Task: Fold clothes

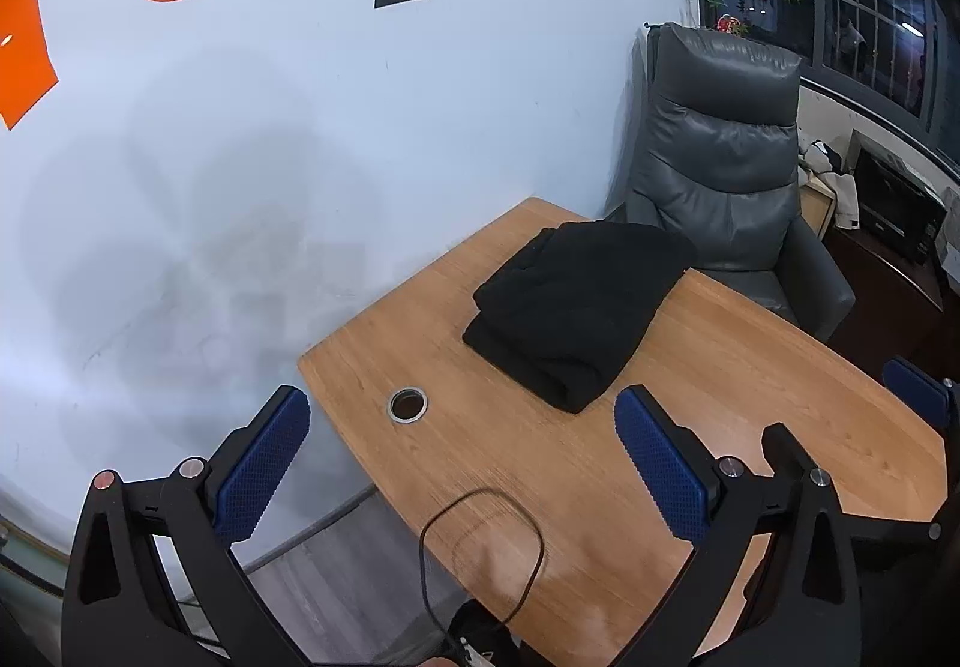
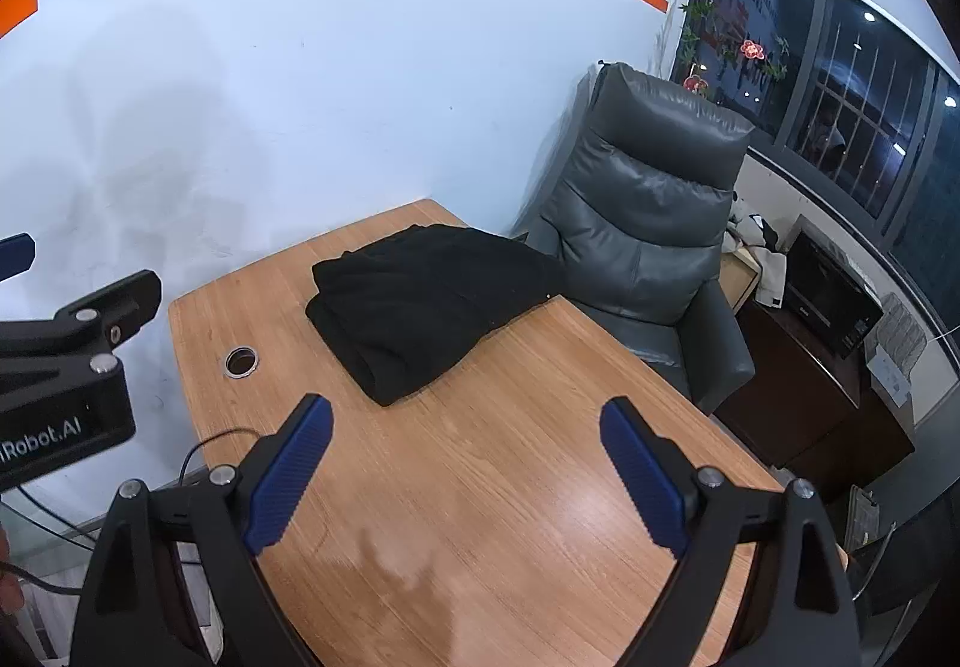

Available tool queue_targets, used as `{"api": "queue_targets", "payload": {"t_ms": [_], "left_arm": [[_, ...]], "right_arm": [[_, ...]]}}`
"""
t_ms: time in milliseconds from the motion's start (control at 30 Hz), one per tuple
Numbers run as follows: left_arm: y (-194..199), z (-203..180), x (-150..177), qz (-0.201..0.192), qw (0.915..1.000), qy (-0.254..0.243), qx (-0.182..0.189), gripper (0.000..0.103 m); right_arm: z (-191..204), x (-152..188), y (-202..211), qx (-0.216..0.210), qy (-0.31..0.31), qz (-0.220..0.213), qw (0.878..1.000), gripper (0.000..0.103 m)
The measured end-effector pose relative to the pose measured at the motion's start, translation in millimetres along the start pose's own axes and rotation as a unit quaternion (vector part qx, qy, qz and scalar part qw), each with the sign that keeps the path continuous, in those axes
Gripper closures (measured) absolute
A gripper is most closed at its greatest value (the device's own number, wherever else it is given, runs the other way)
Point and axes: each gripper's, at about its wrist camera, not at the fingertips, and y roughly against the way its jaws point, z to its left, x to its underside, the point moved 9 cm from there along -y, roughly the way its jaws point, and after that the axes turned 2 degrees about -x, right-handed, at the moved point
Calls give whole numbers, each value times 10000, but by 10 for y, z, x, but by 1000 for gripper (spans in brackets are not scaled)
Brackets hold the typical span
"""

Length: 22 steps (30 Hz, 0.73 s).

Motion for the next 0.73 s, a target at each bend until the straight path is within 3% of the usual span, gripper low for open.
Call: {"api": "queue_targets", "payload": {"t_ms": [733], "left_arm": [[-36,-150,49,119,9998,-124,93,0]], "right_arm": [[-21,11,-41,5,-4,19,10000,9]]}}
